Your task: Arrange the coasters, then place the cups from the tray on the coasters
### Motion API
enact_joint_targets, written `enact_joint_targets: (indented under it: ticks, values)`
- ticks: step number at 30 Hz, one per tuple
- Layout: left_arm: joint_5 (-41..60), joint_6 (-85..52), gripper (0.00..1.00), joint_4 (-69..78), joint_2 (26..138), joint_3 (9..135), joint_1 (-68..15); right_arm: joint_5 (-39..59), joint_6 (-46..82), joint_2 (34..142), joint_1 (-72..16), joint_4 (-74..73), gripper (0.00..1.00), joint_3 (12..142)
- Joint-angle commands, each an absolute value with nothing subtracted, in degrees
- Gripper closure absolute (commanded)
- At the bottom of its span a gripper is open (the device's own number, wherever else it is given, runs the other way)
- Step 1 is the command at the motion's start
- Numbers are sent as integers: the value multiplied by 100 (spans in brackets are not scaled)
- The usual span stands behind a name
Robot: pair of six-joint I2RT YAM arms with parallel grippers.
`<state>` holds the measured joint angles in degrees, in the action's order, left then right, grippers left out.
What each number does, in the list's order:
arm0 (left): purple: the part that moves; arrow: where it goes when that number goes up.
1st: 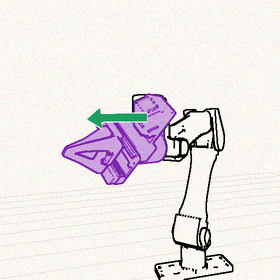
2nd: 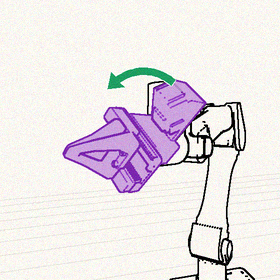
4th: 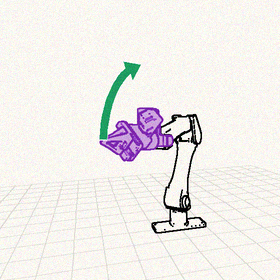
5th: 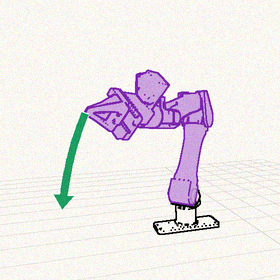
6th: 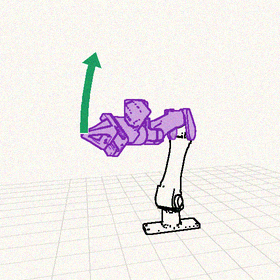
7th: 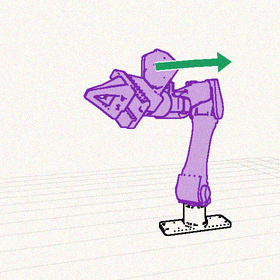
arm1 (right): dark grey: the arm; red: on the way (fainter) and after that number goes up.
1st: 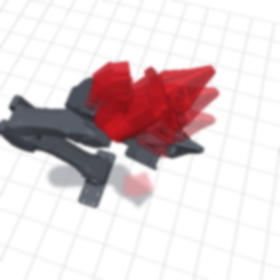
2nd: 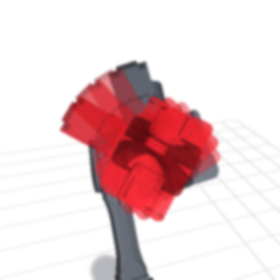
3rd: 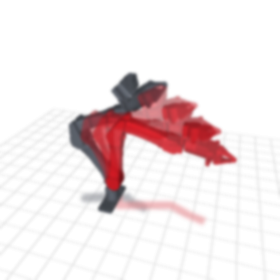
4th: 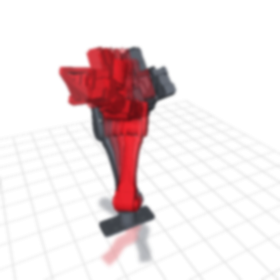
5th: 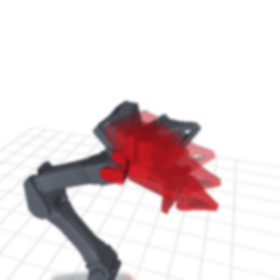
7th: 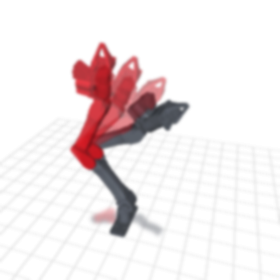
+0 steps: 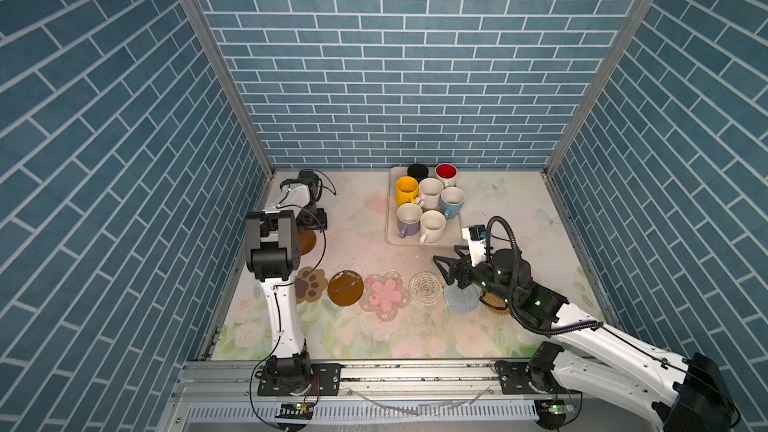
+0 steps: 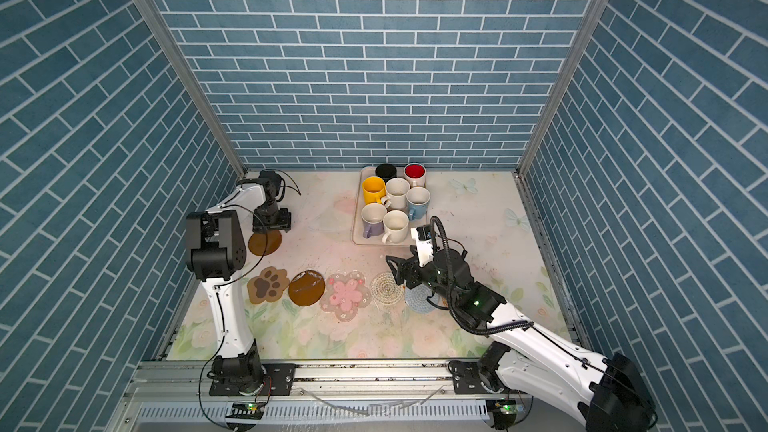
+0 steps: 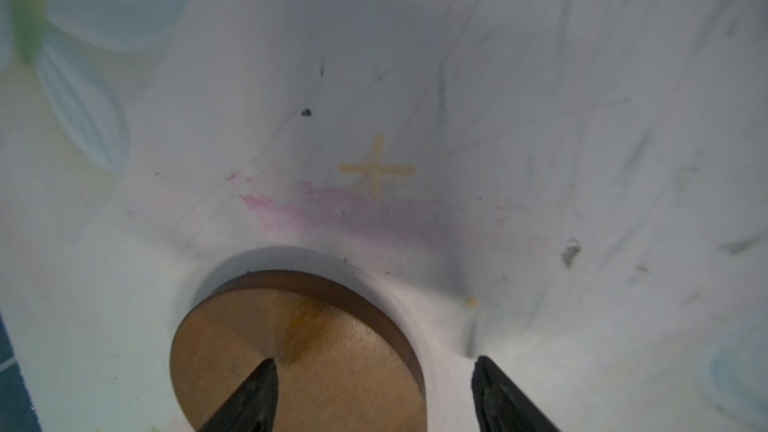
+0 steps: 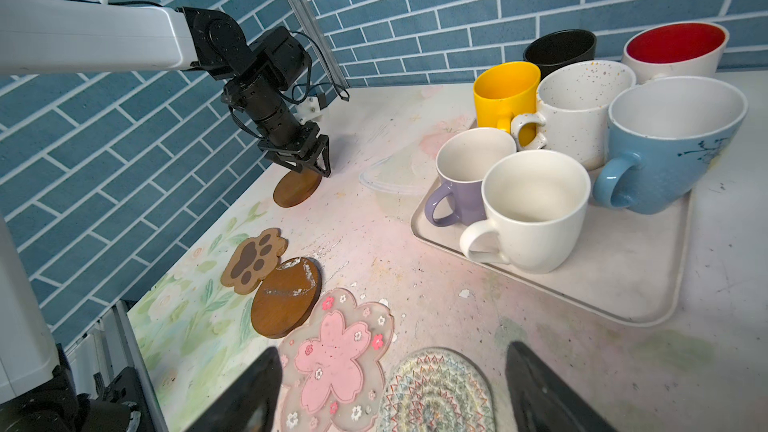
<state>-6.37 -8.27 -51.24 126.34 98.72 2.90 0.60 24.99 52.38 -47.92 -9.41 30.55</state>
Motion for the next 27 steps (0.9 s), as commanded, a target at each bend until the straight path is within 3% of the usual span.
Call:
enact_joint_targets:
  ticks: [1, 11, 27]
  values:
    - [-625, -793, 25, -5030, 12779, 9817, 386, -14, 2229, 5313, -4772, -1018, 16, 3001]
    - [-652, -826, 26, -4992, 12840, 9791, 498, 70, 2171, 5731, -4673, -1243, 15, 3098]
    - [-862, -1147, 38, -4857, 12157, 8832, 689, 299, 2132, 5904, -4636, -1274, 15, 3244]
